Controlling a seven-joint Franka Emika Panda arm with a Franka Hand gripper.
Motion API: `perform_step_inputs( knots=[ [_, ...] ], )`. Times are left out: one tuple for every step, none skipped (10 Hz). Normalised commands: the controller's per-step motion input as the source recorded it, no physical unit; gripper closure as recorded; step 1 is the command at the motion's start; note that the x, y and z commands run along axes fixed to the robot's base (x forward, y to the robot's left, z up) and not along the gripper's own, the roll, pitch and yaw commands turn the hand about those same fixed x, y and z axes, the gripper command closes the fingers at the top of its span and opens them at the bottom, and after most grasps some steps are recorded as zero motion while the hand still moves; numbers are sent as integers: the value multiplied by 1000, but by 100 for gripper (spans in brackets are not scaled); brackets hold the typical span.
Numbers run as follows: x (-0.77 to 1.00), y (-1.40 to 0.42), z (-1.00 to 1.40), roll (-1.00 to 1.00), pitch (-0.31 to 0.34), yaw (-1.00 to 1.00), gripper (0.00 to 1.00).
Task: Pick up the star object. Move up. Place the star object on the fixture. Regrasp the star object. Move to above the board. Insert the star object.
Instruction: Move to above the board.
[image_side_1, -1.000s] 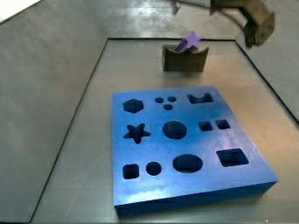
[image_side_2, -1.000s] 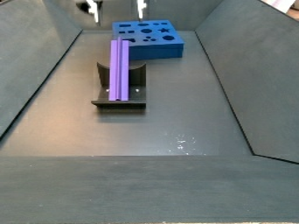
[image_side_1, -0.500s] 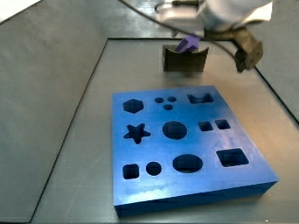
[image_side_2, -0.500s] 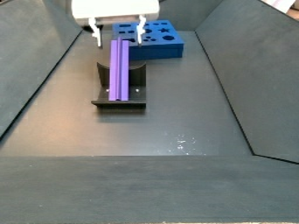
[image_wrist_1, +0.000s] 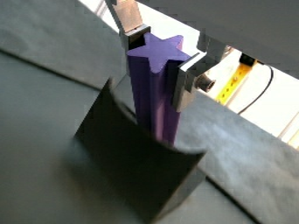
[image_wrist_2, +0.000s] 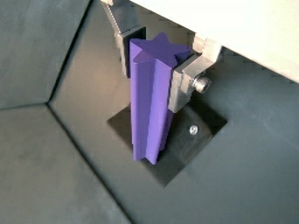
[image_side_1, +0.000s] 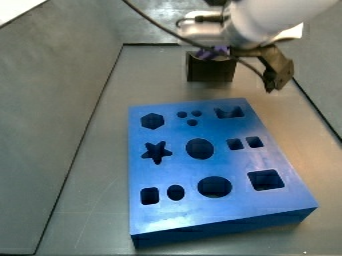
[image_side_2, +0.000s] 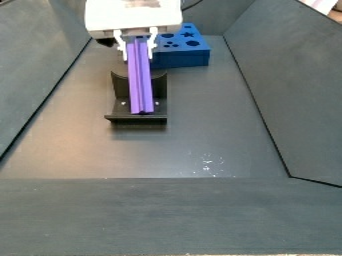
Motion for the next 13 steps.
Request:
perform_step_inputs(
  knots=[
    [-126, 152, 1000, -38, 102, 152, 100],
    [-123, 142, 1000, -50, 34, 151, 100],
    [-123, 139, 1000, -49, 10, 144, 100],
    [-119, 132, 1000, -48, -36, 117, 100],
    [-119, 127, 1000, -41, -58, 93, 100],
    [-117, 119, 1000, -45, -79, 53, 100],
    [-118, 116, 1000, -41, -81, 33, 100],
    [-114, 106, 1000, -39, -68, -16, 100],
    [-113, 102, 1000, -40, -58, -31, 100],
    [-111, 96, 1000, -42, -40, -46, 100],
    [-111, 89, 1000, -47, -12, -55, 100],
    [-109, 80, 1000, -53, 18, -58, 100],
    [-107, 76, 1000, -57, 34, -53, 100]
  ],
)
